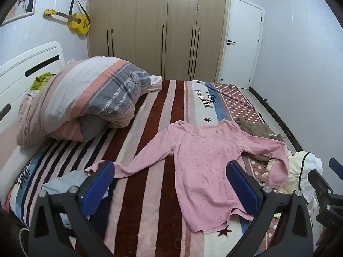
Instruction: Fold small clothes
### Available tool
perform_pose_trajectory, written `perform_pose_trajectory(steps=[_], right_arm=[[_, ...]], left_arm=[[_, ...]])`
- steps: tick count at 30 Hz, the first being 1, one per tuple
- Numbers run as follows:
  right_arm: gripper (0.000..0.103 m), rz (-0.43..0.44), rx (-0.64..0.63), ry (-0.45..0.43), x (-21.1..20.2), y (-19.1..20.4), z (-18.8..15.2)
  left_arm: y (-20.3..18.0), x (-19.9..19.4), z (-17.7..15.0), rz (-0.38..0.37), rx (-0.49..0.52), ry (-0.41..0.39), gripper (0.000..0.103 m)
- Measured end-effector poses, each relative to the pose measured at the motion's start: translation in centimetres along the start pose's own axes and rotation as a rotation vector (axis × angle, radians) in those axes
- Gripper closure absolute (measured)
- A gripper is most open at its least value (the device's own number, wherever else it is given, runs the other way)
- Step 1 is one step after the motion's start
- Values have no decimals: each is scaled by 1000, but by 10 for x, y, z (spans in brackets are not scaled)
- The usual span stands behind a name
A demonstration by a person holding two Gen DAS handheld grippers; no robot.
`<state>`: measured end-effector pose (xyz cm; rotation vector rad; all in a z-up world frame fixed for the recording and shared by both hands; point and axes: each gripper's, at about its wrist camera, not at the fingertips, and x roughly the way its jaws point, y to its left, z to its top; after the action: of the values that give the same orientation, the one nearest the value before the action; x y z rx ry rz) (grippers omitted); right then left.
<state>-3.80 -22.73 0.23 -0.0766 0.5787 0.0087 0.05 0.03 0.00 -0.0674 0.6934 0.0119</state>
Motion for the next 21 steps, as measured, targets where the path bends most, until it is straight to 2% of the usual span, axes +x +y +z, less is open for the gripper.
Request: perform_pose_trajectory(steps=[4,8,21], right_arm=[[0,-4,-5,-1,3,2,1],[0,-1,-5,-3,5,5,0],[0,5,25,30,19,8,-4]], left_arm=[[0,1,1,3,3,-3,1],[22,3,-5,-3,-1,-10,1],[14,16,-6,12,9,2,1]])
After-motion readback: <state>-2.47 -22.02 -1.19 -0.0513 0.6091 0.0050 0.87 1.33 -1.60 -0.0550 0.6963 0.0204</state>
